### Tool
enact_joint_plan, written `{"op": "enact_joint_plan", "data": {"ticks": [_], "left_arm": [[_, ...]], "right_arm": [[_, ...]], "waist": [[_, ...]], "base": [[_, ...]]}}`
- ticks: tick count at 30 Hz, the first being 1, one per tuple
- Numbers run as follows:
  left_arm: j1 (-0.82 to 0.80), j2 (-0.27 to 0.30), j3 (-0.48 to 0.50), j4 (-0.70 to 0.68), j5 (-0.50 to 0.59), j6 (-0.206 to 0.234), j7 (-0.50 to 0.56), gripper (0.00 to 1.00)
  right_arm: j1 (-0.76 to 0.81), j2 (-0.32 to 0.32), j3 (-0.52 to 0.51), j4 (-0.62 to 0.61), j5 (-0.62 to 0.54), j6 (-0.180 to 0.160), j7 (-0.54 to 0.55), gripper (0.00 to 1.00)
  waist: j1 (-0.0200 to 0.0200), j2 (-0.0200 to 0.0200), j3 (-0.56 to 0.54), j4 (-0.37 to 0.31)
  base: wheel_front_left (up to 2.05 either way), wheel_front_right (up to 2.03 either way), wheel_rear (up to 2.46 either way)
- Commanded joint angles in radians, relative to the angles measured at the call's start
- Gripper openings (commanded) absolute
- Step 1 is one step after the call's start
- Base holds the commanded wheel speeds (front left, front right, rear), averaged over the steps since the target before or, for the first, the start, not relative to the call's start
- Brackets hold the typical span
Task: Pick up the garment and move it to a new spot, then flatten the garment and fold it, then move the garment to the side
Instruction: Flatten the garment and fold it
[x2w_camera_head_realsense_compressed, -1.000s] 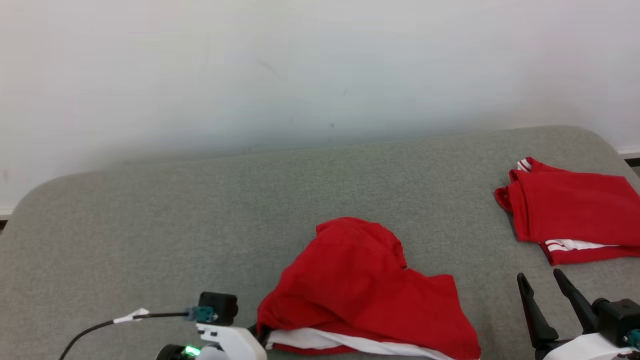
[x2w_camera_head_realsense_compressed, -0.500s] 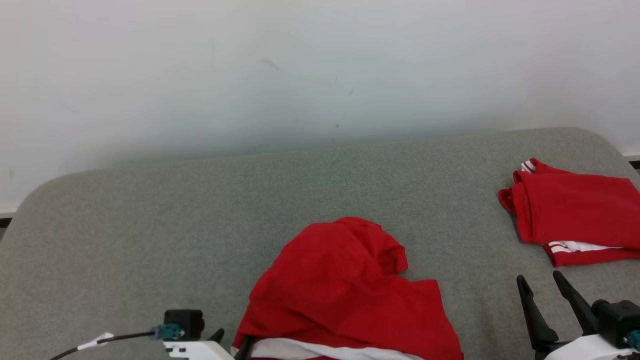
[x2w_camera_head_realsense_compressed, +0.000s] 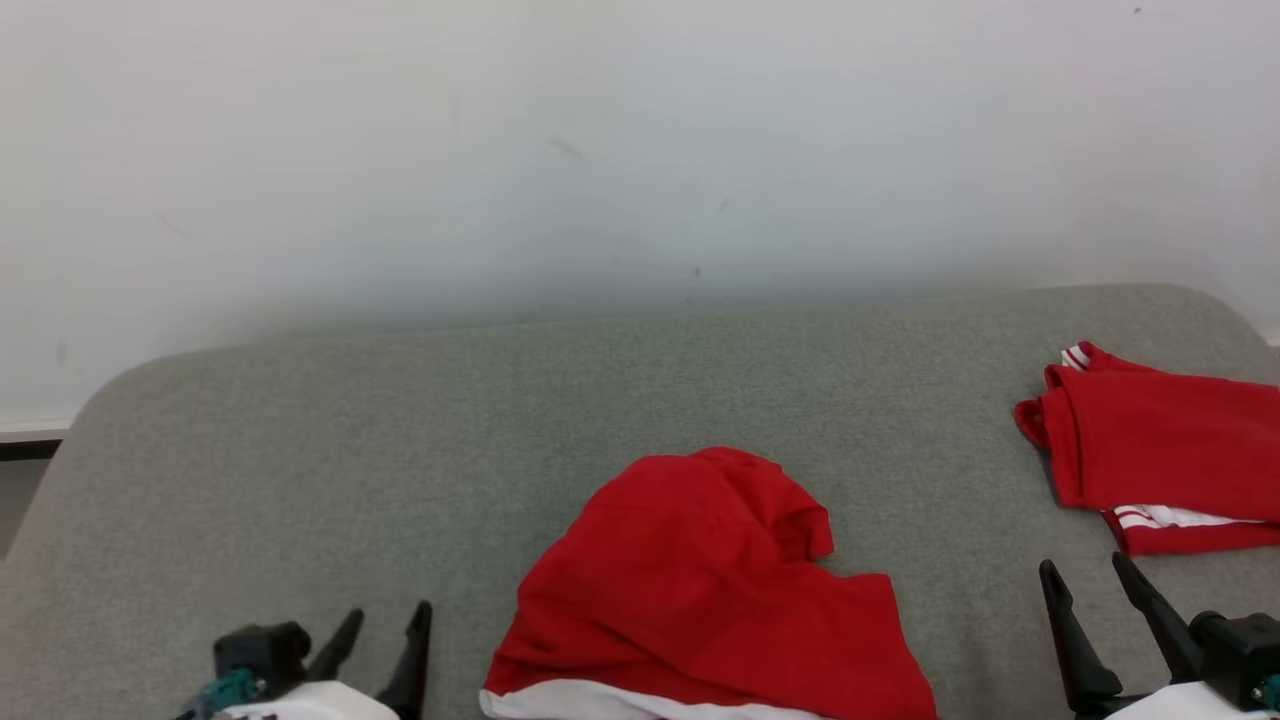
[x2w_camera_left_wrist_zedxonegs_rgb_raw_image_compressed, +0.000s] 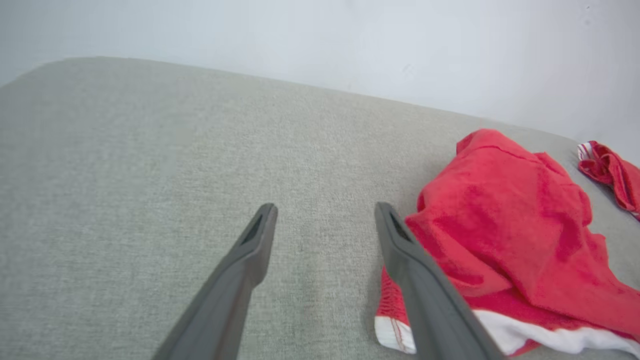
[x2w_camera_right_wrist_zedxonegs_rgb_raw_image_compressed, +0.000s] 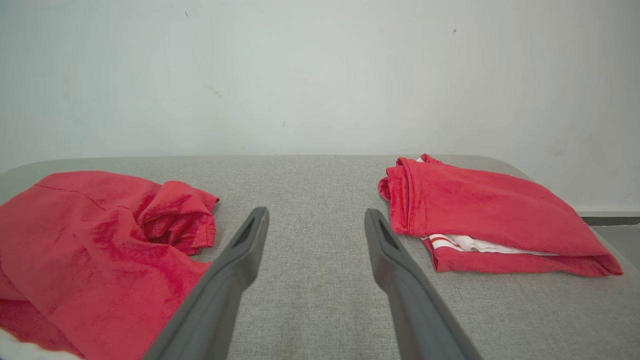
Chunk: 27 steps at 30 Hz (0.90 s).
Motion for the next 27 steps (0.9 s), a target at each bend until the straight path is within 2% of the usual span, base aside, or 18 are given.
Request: {"op": "enact_joint_plan", "data": {"ticks": [1,8,14,20,27], "left_arm": [[0.011,0.011,0.011,-0.019,0.011,0.008,-0.018,1.0],[0.036,0.021,0.072,-0.139,0.046,0.023,-0.162,1.0],[0.085,-0.007,0.161,-0.222,0.096,0.021,-0.186,1.0],[0.157,-0.083,0.251,-0.277,0.174,-0.017,-0.186,1.0],[0.166,-0.15,0.295,-0.261,0.231,-0.08,-0.186,1.0]], "right_arm": [[0.014,0.003,0.003,-0.006,-0.008,-0.003,-0.007,1.0],[0.021,0.024,0.018,-0.019,0.001,-0.003,-0.057,1.0],[0.032,0.036,0.027,-0.032,-0.009,-0.003,-0.126,1.0],[0.054,0.025,0.043,-0.031,-0.003,-0.003,-0.151,1.0],[0.023,0.01,0.09,-0.001,0.015,-0.003,-0.119,1.0]], "waist": [[0.0,0.0,-0.005,0.008],[0.0,0.0,-0.011,0.018],[0.0,0.0,-0.011,0.001],[0.0,0.0,-0.009,-0.006],[0.0,0.0,-0.003,0.004]], "base": [[0.0,0.0,0.0],[0.0,0.0,0.0],[0.0,0.0,0.0],[0.0,0.0,0.0],[0.0,0.0,0.0]]}}
